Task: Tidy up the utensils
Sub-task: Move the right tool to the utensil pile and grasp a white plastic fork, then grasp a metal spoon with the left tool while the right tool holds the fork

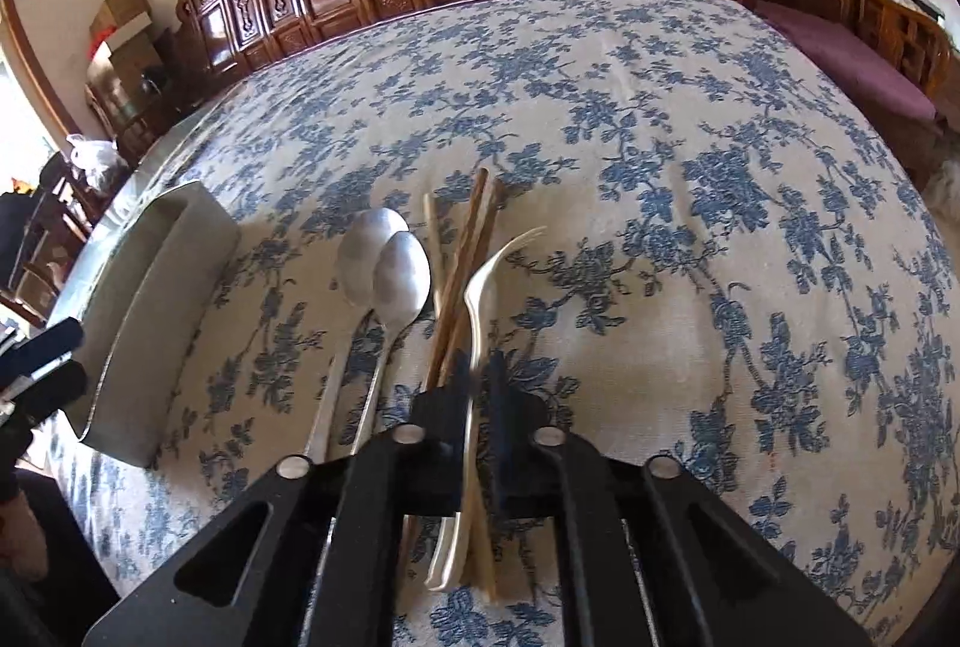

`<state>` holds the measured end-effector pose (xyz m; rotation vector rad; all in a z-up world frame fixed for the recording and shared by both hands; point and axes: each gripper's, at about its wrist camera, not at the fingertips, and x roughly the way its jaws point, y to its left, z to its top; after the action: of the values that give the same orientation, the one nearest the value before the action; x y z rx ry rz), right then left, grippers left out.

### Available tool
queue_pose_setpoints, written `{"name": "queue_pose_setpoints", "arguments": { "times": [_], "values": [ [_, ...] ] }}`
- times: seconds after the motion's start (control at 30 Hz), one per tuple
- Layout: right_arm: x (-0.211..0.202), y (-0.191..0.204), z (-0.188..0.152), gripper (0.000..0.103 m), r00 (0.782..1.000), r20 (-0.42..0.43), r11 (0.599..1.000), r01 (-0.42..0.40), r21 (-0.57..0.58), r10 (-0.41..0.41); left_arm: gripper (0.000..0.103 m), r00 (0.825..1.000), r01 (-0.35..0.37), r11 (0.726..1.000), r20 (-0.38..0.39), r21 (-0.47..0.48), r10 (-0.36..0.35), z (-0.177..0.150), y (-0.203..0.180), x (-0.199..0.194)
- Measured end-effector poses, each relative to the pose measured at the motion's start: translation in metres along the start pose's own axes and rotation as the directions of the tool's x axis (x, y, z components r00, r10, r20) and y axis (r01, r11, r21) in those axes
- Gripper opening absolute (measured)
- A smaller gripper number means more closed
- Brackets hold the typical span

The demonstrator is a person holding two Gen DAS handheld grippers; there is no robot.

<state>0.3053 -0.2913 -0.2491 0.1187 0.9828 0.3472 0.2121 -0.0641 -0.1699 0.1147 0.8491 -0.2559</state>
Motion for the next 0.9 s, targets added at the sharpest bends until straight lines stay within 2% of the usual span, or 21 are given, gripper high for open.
{"name": "queue_pose_setpoints", "arguments": {
  "times": [0.13, 0.43, 0.9],
  "values": [
    [-0.003, -0.001, 0.000, 0.004, 1.000, 0.005, 1.000, -0.010, 0.002, 0.010, 0.043, 1.000, 0.000, 1.000, 0.004, 0.011, 0.000, -0.002, -0.007, 0.000],
    [-0.029, -0.018, 0.002, 0.004, 0.996, 0.085, 0.999, -0.036, 0.034, 0.033, 0.043, 1.000, -0.014, 0.997, 0.002, 0.076, 0.014, 0.004, -0.035, 0.005],
    [-0.044, -0.044, 0.008, 0.004, 0.988, 0.146, 0.993, -0.068, 0.094, 0.053, 0.043, 0.997, 0.010, 0.998, -0.077, 0.062, -0.005, 0.025, -0.064, 0.063]
  ]
}}
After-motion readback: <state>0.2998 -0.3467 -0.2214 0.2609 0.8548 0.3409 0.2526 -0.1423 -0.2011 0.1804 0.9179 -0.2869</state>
